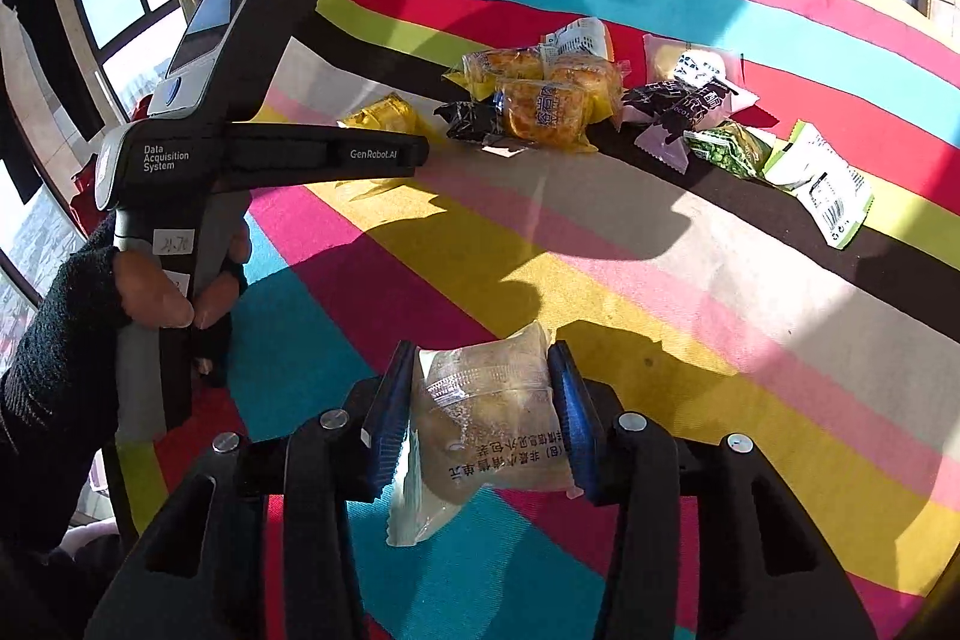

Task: Organize snacks
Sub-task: 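Grasp the yellow bag with the left tool while the right tool grasps a clear round pastry, then carry both held snacks off the table toward the white box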

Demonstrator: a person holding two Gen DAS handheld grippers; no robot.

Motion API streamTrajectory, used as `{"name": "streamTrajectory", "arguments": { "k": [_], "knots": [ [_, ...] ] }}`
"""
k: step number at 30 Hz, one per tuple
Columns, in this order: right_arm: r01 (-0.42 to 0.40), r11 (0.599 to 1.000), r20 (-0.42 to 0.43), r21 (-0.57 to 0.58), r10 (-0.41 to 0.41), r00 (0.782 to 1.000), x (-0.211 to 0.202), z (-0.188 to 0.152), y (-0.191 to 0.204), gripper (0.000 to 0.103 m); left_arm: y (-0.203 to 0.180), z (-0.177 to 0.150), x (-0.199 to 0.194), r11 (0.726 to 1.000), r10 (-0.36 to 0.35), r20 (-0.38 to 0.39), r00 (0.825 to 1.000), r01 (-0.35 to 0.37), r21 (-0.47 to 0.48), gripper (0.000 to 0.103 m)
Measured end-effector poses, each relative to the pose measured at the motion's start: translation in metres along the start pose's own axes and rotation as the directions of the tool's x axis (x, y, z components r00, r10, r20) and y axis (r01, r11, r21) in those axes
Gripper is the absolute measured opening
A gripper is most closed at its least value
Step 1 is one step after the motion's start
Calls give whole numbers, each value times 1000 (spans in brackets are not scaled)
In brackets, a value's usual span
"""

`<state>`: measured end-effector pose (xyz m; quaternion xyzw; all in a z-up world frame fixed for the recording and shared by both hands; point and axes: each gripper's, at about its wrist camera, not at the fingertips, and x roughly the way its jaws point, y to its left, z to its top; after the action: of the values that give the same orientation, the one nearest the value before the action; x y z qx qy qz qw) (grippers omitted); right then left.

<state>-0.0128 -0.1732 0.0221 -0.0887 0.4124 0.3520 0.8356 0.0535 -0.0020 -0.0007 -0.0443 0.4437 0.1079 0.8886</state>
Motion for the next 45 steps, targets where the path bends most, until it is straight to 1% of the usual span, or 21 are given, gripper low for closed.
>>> {"name": "streamTrajectory", "arguments": {
  "k": [2, 3, 4, 6, 8, 11, 14, 17, 22, 26, 28, 31, 35, 37, 40, 41, 44, 45],
  "knots": [
    [-2, 1000, 2, 7, 2, 1000, 0, 0, -2, 45, 14, -10, -8, 996, -88, 13, 996, 88, -5, 40],
    [-4, 1000, 3, 11, 4, 1000, 0, 0, -2, 45, 23, -17, -12, 994, -109, 24, 994, 110, -12, 40],
    [-7, 1000, 4, 15, 7, 1000, 0, 0, -3, 45, 30, -23, -17, 993, -114, 34, 993, 114, -18, 40],
    [-16, 1000, 5, 27, 16, 1000, 0, 0, -5, 45, 46, -37, -29, 986, -161, 60, 985, 164, -39, 40],
    [-29, 999, 7, 45, 29, 1000, 0, 0, -8, 45, 60, -48, -40, 981, -169, 81, 982, 175, -79, 40],
    [-35, 998, 8, 58, 35, 999, 0, 0, -10, 45, 73, -58, -48, 966, -212, 106, 972, 224, -127, 40],
    [-12, 998, 2, 58, 12, 1000, 1, 0, -9, 45, 76, -60, -56, 956, -245, 115, 963, 260, -138, 41],
    [26, 998, 0, 56, -26, 1000, 2, 0, -7, 44, 79, -60, -53, 949, -259, 108, 960, 274, -154, 41],
    [99, 994, -6, 49, -98, 995, 2, -1, -4, 44, 80, -62, -59, 943, -289, 133, 948, 306, -134, 41],
    [162, 987, -18, 17, -162, 987, 5, -1, 5, 44, 84, -66, -66, 936, -314, 150, 938, 332, -119, 41],
    [182, 983, -19, 19, -182, 983, 5, 0, 7, 44, 86, -68, -70, 936, -315, 158, 936, 334, -109, 41],
    [217, 976, -19, 35, -216, 976, 5, 0, 10, 44, 92, -72, -78, 943, -300, 172, 938, 320, -97, 41],
    [245, 966, -20, 86, -244, 970, 3, -2, 14, 44, 105, -80, -88, 952, -272, 190, 943, 293, -92, 41],
    [227, 965, -13, 133, -227, 974, 0, -3, 14, 44, 113, -85, -91, 953, -263, 195, 945, 286, -100, 41],
    [136, 964, 15, 227, -143, 990, -6, -6, 14, 44, 124, -93, -97, 960, -234, 207, 950, 260, -106, 41],
    [128, 962, 26, 240, -138, 990, -7, -8, 18, 44, 127, -96, -100, 963, -222, 215, 951, 248, -105, 41],
    [157, 959, 37, 235, -170, 985, -10, -12, 29, 44, 134, -105, -112, 974, -184, 243, 952, 209, -81, 41],
    [146, 960, 44, 241, -160, 986, -12, -13, 32, 44, 136, -108, -116, 977, -175, 252, 952, 199, -72, 41]
  ]
}}
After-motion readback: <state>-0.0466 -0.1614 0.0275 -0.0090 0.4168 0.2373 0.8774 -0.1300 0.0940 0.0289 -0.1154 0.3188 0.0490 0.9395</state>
